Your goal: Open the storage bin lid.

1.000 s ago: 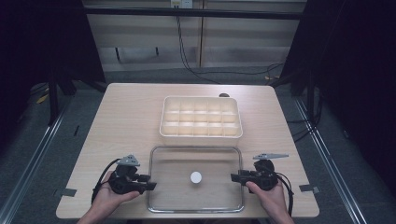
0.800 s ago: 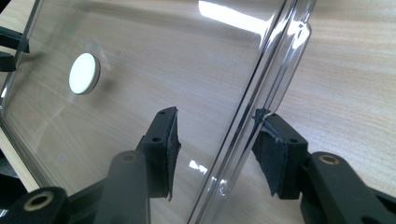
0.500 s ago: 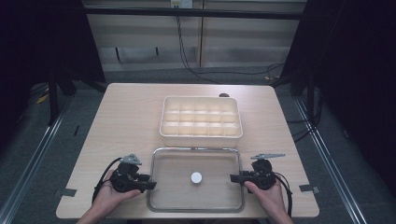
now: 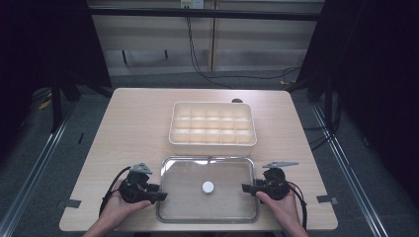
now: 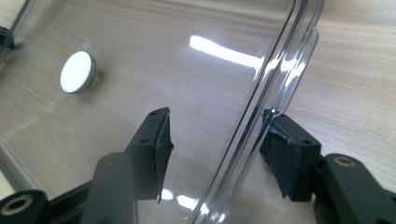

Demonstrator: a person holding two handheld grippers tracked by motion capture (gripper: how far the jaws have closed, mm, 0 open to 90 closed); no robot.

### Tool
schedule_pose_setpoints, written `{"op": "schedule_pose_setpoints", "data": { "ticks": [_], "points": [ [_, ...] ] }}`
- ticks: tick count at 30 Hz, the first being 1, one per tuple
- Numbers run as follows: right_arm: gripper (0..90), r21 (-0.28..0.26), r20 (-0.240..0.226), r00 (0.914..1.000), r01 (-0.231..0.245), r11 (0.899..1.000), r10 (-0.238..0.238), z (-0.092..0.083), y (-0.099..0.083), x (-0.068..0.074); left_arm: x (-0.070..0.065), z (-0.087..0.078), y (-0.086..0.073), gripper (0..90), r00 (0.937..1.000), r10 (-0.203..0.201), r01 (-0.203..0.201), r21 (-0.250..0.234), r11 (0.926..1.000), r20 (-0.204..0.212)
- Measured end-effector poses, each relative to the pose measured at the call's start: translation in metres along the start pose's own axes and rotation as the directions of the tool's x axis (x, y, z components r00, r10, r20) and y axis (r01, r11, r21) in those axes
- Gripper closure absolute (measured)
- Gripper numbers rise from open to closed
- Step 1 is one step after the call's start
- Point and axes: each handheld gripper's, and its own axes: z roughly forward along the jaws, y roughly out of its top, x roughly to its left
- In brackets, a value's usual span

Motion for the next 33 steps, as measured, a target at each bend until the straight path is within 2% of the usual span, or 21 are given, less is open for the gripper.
{"op": "schedule_pose_setpoints", "data": {
  "ticks": [1,2,3,4,10,12,14,15,16,19,21,24,25,28,30,31,32,33],
  "points": [
    [42.8,0.000,0.000,1.0000,0.000,1.000,0.000,0.000,0.000,0.000,0.000,0.000,0.000,50.8,1.0000,0.000,0.000,0.000,1.0000,0.000],
    [41.8,0.001,0.031,0.9994,0.017,1.000,-0.017,0.000,0.000,0.002,0.000,0.000,0.000,50.4,1.0000,0.006,-0.006,0.003,1.0000,-0.004],
    [41.8,0.001,0.031,0.9994,0.017,1.000,-0.017,0.000,0.000,0.002,-0.001,0.001,0.000,50.4,1.0000,0.006,-0.006,0.004,1.0000,-0.003],
    [39.9,0.013,0.086,0.9948,0.054,0.998,-0.055,0.001,0.000,0.006,-0.001,0.002,0.000,49.0,0.9999,0.010,-0.010,0.004,0.9999,-0.003],
    [37.9,0.001,0.086,0.9951,0.049,0.999,-0.049,0.002,0.000,0.006,-0.001,0.002,0.001,48.7,1.0000,0.007,-0.007,0.001,1.0000,-0.004],
    [37.3,-0.002,0.074,0.9967,0.032,0.999,-0.032,0.002,0.000,0.006,-0.001,0.002,0.001,48.2,1.0000,0.007,-0.007,-0.001,1.0000,-0.005],
    [37.2,-0.016,0.043,0.9990,0.010,1.000,-0.009,0.000,-0.001,0.000,-0.001,0.003,0.001,46.7,0.9998,0.016,-0.016,-0.002,0.9999,-0.010],
    [37.2,-0.016,0.043,0.9990,0.010,1.000,-0.009,0.000,-0.001,0.000,-0.002,0.003,0.000,46.7,0.9997,0.014,-0.014,-0.009,0.9999,-0.021],
    [37.2,-0.029,0.071,0.9974,0.015,0.999,-0.013,-0.003,-0.001,-0.001,-0.001,0.003,0.000,45.9,0.9999,0.013,-0.013,-0.011,0.9998,-0.001],
    [37.0,-0.060,0.059,0.9982,0.014,0.998,-0.010,-0.007,-0.001,-0.002,0.001,0.001,-0.001,42.5,1.0000,-0.002,0.001,-0.022,0.9998,-0.008],
    [36.8,-0.085,0.033,0.9995,0.002,0.996,0.001,-0.012,-0.001,-0.004,0.002,0.000,-0.001,41.3,1.0000,-0.004,0.004,-0.035,0.9994,-0.003],
    [35.4,-0.119,0.007,0.9998,0.021,0.993,-0.021,-0.016,-0.001,-0.004,0.001,-0.005,0.000,36.6,0.9999,0.006,-0.007,-0.079,0.9969,-0.012],
    [35.4,-0.119,0.007,0.9998,0.021,0.993,-0.021,-0.016,-0.001,-0.004,0.001,-0.005,0.000,36.3,0.9999,0.006,-0.007,-0.079,0.9969,-0.012],
    [35.5,-0.159,-0.006,0.9990,0.043,0.986,-0.045,-0.025,-0.001,-0.002,0.000,-0.013,-0.001,32.9,0.9991,0.018,-0.023,-0.119,0.9926,-0.037],
    [35.3,-0.200,0.005,0.9964,0.084,0.976,-0.085,-0.033,-0.003,0.000,-0.001,-0.019,-0.003,36.1,0.9979,0.025,-0.034,-0.155,0.9873,-0.060],
    [35.3,-0.200,0.005,0.9964,0.084,0.976,-0.085,-0.033,-0.003,0.000,-0.001,-0.023,-0.004,36.1,0.9978,0.026,-0.036,-0.171,0.9847,-0.062],
    [35.0,-0.227,0.009,0.9952,0.097,0.969,-0.098,-0.039,-0.005,0.001,-0.001,-0.030,-0.007,34.5,0.9966,0.016,-0.033,-0.211,0.9769,-0.081],
    [35.0,-0.227,0.009,0.9952,0.097,0.969,-0.098,-0.039,-0.005,0.001,-0.001,-0.030,-0.007,34.0,0.9966,0.016,-0.033,-0.211,0.9769,-0.081]
  ]
}}
